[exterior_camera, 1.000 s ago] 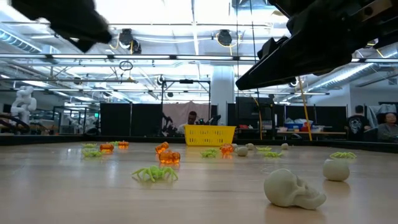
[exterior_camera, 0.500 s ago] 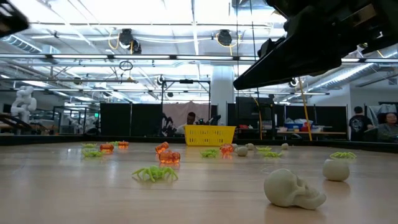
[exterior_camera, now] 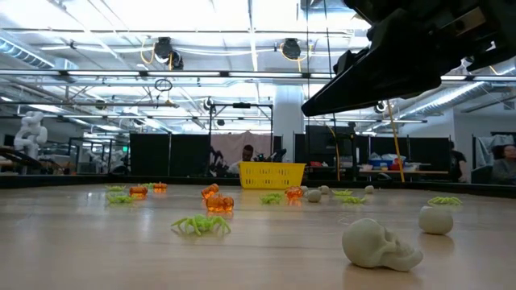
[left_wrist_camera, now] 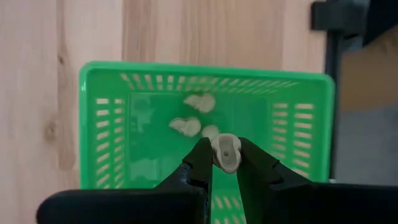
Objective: Sort Halloween decoration
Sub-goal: Put the white skull toy into the green bin, then put the orange pumpkin toy into the black bin
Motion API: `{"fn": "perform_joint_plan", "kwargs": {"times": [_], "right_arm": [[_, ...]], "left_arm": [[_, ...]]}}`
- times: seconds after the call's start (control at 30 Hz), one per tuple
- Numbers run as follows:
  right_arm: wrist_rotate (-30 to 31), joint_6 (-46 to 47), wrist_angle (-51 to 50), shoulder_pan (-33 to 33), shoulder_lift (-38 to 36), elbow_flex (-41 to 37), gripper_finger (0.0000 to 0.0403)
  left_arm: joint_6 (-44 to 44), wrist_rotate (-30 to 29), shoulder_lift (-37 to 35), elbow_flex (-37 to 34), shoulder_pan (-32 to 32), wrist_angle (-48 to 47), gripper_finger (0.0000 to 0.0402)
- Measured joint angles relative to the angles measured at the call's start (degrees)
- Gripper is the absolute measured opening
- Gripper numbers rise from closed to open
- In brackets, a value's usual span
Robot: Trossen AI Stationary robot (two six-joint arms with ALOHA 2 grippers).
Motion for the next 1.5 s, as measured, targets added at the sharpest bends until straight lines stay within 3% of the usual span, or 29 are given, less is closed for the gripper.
{"fn": "perform_joint_plan", "kwargs": {"times": [0.27,0.67,0.8,0.93,1.03,1.3,1.5], "right_arm": [[-0.1,0.4,0.0,0.0,0.0,0.0,0.0164],[2.9,3.8,-5.1,-0.1,0.0,0.0,0.0164],[2.9,4.8,-5.6,-0.2,0.0,0.0,0.0164],[2.9,5.3,-5.6,-0.2,0.0,0.0,0.0164],[2.9,7.5,-5.1,-0.8,-0.5,0.1,0.0164],[4.4,10.5,-19.5,-4.0,-1.0,6.6,0.0164],[3.9,9.0,-26.9,-7.7,-1.0,11.1,0.0164]], "left_arm": [[-7.6,-0.8,1.9,0.0,0.0,-3.4,0.0056],[-9.0,-2.3,1.9,0.0,0.2,-5.2,0.0184],[-11.9,0.7,1.8,1.4,0.5,-6.5,0.0189],[-10.6,-0.5,1.7,4.2,0.3,-8.5,0.0175],[-4.6,-6.7,1.3,5.6,0.1,-9.1,0.0159],[12.7,-36.5,1.2,5.8,1.4,-8.1,0.0123],[16.3,-44.6,1.2,5.8,5.5,-7.3,0.0118]]}}
